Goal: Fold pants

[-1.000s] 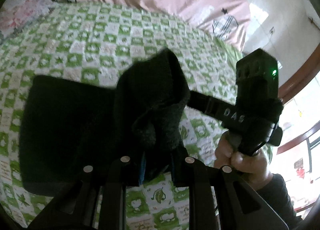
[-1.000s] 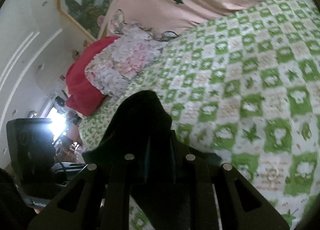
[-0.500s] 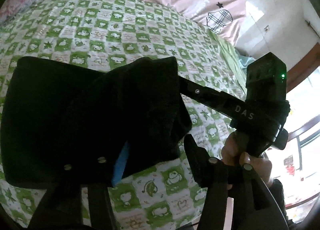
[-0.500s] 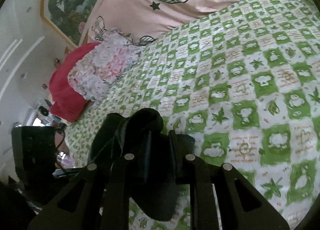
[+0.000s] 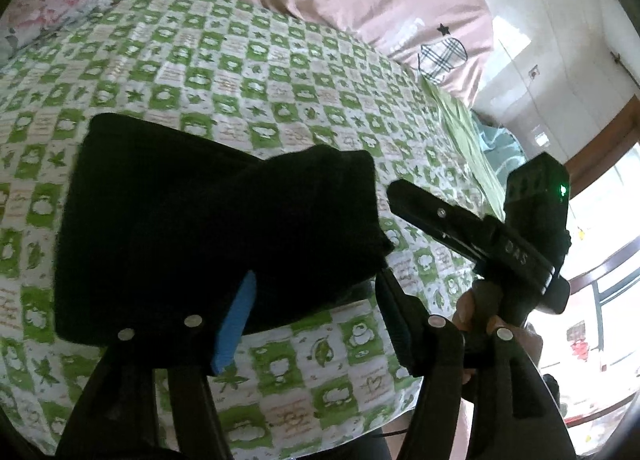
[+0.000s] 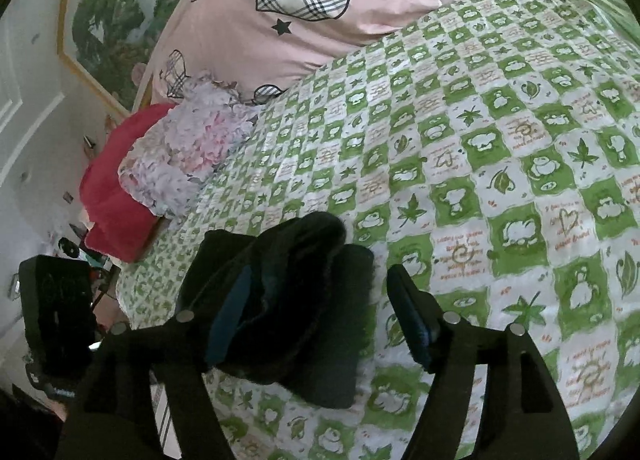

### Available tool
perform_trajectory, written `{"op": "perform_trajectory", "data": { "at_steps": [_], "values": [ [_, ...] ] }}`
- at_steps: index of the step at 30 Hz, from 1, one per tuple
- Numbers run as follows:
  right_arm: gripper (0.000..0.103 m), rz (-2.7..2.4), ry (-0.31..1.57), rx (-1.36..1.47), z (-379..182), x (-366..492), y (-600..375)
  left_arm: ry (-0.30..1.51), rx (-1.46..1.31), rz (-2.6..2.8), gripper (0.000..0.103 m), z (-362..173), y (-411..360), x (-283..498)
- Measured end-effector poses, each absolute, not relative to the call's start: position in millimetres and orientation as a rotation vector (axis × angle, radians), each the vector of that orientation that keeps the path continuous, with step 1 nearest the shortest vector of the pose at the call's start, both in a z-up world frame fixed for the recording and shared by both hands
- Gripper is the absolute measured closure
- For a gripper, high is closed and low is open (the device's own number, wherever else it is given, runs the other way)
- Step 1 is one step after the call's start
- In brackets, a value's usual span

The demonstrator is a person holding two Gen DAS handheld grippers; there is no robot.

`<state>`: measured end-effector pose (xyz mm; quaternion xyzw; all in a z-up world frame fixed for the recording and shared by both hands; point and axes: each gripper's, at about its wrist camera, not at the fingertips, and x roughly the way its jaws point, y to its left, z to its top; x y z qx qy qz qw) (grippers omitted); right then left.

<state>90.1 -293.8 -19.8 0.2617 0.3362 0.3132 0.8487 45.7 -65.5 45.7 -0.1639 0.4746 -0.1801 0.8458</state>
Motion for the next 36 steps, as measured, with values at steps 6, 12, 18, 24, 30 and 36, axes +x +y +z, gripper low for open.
{"op": "perform_trajectory", "data": {
  "at_steps": [6, 12, 18, 24, 30, 36],
  "values": [
    [0.025, 0.658, 0.713, 0.541, -17, 82, -280, 0.99, -0.37, -0.344, 0.037, 50, -48, 38],
    [0.025, 0.648, 0.715, 0.534, -15, 77, -274, 0.98, -0.382, -0.322, 0.035, 52, -35, 36],
    [0.023, 0.636, 0.725, 0.561, -18, 72, -275, 0.967, -0.411, -0.286, 0.033, 52, -15, 32],
    [0.023, 0.621, 0.739, 0.599, -25, 65, -277, 0.961, -0.449, -0.241, 0.032, 50, 7, 34],
    [0.021, 0.628, 0.765, 0.637, -31, 67, -273, 0.964, -0.471, -0.199, 0.03, 45, 27, 39],
    [0.018, 0.621, 0.788, 0.653, -36, 71, -267, 0.978, -0.499, -0.163, 0.029, 36, 44, 44]
  ]
}}
